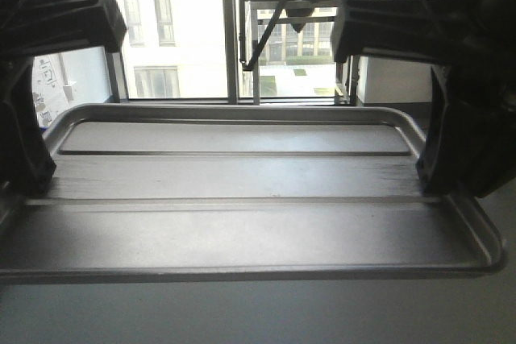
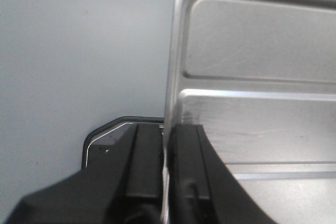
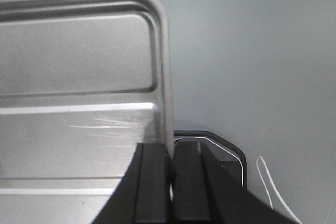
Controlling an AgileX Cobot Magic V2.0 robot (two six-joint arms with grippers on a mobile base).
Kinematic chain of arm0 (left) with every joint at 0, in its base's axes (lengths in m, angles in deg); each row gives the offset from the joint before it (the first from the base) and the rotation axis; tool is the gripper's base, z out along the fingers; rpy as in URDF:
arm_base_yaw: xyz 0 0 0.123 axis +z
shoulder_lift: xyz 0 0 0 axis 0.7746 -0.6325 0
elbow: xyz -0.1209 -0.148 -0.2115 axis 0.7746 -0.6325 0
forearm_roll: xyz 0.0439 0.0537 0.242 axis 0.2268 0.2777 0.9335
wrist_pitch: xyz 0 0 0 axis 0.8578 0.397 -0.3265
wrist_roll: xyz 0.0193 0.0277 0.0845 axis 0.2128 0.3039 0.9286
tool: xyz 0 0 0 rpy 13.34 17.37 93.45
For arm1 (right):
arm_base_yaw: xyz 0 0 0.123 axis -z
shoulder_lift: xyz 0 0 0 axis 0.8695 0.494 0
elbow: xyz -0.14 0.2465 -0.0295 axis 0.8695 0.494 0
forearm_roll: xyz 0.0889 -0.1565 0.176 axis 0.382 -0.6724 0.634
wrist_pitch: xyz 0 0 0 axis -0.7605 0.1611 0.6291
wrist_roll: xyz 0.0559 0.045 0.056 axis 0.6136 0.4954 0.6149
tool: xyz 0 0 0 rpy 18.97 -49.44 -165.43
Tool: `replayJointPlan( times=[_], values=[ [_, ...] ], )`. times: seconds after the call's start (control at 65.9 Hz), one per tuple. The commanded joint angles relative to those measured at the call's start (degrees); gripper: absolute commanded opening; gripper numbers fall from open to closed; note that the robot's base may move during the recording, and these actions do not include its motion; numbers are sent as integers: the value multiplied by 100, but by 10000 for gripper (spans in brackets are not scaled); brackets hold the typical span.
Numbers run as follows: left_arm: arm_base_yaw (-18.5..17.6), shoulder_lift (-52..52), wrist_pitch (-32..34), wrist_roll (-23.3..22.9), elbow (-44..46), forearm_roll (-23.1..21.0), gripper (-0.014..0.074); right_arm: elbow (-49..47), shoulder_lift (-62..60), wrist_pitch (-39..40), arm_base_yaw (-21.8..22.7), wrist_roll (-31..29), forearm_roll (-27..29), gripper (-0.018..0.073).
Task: Grab silver tray and place in blue box
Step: 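Hold the tray level in both grippers while the base drives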
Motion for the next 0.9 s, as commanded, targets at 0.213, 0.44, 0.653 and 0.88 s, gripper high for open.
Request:
replayJointPlan(
  times=[0.213,0.44,0.653,0.88],
  values=[
    [-44,156,148,-34,154,40,-13,-130,-120,203,29,12,-196,73],
    [-44,156,148,-34,154,40,-14,-130,-120,203,29,12,-196,73],
    [-44,156,148,-34,154,40,-13,-130,-120,195,29,12,-196,73],
    [-44,156,148,-34,154,40,-13,-130,-120,200,29,12,-196,73]
  ],
)
